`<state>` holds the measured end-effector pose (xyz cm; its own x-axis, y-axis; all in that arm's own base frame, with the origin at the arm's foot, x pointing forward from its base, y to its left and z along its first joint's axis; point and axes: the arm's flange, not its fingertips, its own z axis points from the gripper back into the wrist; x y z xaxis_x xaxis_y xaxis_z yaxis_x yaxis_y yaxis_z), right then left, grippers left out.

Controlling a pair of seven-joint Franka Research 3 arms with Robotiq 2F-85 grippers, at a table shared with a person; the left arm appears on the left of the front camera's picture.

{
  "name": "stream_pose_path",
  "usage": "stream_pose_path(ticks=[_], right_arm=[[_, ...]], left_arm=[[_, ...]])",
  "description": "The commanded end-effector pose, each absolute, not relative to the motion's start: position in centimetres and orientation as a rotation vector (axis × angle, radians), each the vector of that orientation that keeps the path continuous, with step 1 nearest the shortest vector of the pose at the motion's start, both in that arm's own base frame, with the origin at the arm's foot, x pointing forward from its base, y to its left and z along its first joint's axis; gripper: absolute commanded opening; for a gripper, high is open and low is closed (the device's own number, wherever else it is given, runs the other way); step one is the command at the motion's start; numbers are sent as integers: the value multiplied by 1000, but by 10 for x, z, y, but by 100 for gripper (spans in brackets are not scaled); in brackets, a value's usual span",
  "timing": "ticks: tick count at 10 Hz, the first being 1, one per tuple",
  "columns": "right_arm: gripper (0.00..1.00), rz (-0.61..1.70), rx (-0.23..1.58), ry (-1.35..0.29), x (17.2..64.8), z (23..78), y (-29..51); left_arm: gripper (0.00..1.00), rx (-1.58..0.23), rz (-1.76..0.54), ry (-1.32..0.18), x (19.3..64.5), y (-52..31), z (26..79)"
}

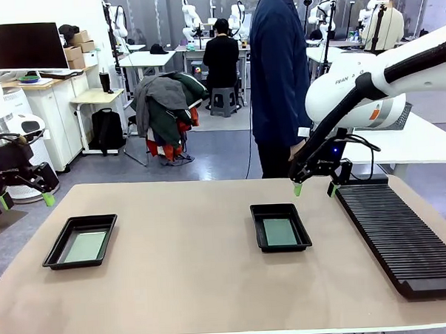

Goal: Inspect and transfer BCBs to ESD trays.
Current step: Pick up the Blank PCB from the PCB Rack and place it in the right ESD tray, then pick up the ESD tray and place it on the left side of the table.

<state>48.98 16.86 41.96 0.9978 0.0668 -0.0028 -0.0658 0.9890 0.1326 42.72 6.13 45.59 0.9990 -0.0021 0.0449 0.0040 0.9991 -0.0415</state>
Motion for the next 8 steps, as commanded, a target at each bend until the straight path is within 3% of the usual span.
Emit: stream_pose_path(ticks=[1, 8], right_arm=[[100, 69, 147, 10, 488, 417, 170], [100, 69, 147, 10, 488, 417, 170]], left_arm=[[100, -49, 2, -51, 427, 61, 453], [100, -49, 2, -51, 427, 61, 453]])
